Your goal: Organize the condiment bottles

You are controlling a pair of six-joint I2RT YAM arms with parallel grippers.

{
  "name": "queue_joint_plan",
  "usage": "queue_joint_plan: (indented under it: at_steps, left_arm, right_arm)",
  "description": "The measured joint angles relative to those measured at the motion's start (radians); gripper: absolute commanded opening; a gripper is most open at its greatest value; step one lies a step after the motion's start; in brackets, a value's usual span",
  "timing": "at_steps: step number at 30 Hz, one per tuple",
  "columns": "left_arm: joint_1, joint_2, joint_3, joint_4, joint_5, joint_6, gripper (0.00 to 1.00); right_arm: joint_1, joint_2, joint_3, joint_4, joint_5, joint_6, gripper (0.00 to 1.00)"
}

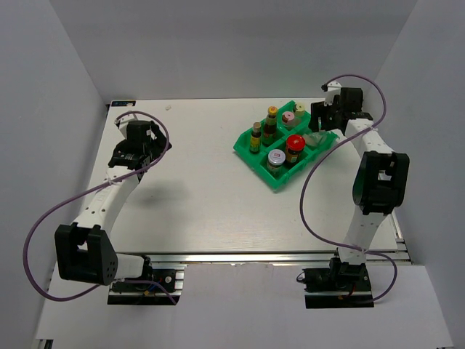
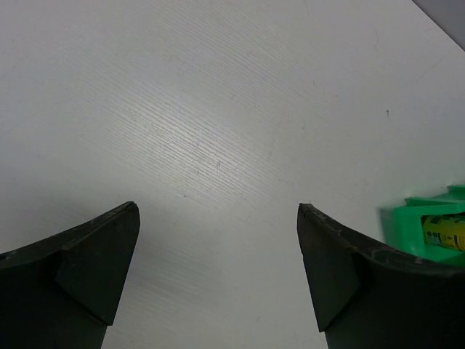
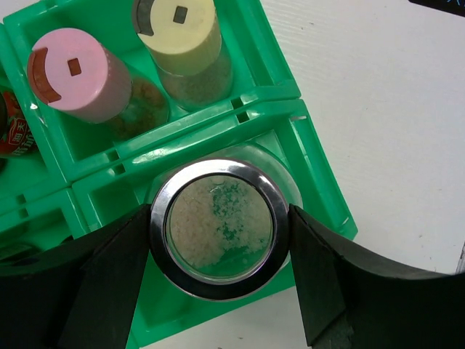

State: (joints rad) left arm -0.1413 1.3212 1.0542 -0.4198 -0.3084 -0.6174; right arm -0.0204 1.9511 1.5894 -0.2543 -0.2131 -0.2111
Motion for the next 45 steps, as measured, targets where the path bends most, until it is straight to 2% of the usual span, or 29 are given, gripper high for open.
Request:
queue_joint_plan:
  at_steps: [8, 12, 14, 17, 18, 21, 26, 29, 30, 31, 40, 45]
  left_arm:
    - [0.000, 0.022, 0.000, 0.000, -0.004, 0.000, 0.98]
    - [0.000, 0.033, 0.000, -0.001, -0.007, 0.000, 0.98]
    - [0.000, 0.033, 0.000, -0.005, -0.007, 0.000, 0.98]
    - [0.000, 0.033, 0.001, -0.006, -0.010, 0.000, 0.98]
    - [0.000, 0.033, 0.001, -0.006, -0.010, 0.000, 0.98]
    - [0.000, 0.033, 0.002, -0.006, -0.010, 0.000, 0.98]
    - [0.000, 0.032, 0.002, -0.006, -0.010, 0.000, 0.98]
    - [0.000, 0.025, 0.002, -0.006, -0.008, 0.000, 0.98]
    - [0.000, 0.021, 0.002, -0.006, -0.007, 0.000, 0.98]
    - [0.000, 0.013, 0.002, -0.006, -0.006, 0.000, 0.98]
    - [0.000, -0.061, 0.002, -0.006, 0.002, 0.003, 0.98]
    - [0.000, -0.080, 0.010, -0.021, 0.002, 0.008, 0.98]
  right_arm:
    - [0.000, 0.019, -0.009, 0.006, -0.033, -0.039, 0.24]
    - [0.000, 0.027, -0.033, 0.014, -0.053, -0.055, 0.41]
    - [0.000, 0.035, -0.034, 0.020, -0.058, -0.059, 0.44]
    - [-0.001, 0.036, -0.034, 0.025, -0.062, -0.060, 0.56]
    - [-0.001, 0.036, -0.034, 0.025, -0.063, -0.059, 0.63]
    - [-0.001, 0.036, -0.034, 0.025, -0.063, -0.057, 0.70]
    - [-0.001, 0.034, -0.034, 0.025, -0.052, -0.039, 0.70]
    - [-0.001, 0.025, -0.034, 0.020, -0.044, -0.023, 0.79]
    - [-0.001, 0.017, -0.034, 0.017, -0.044, -0.018, 0.87]
    - [-0.001, 0.005, -0.034, 0.016, -0.045, -0.008, 0.89]
    - [-0.002, -0.253, -0.034, 0.064, -0.056, 0.045, 0.89]
    - [-0.002, -0.338, -0.032, 0.071, -0.032, 0.103, 0.89]
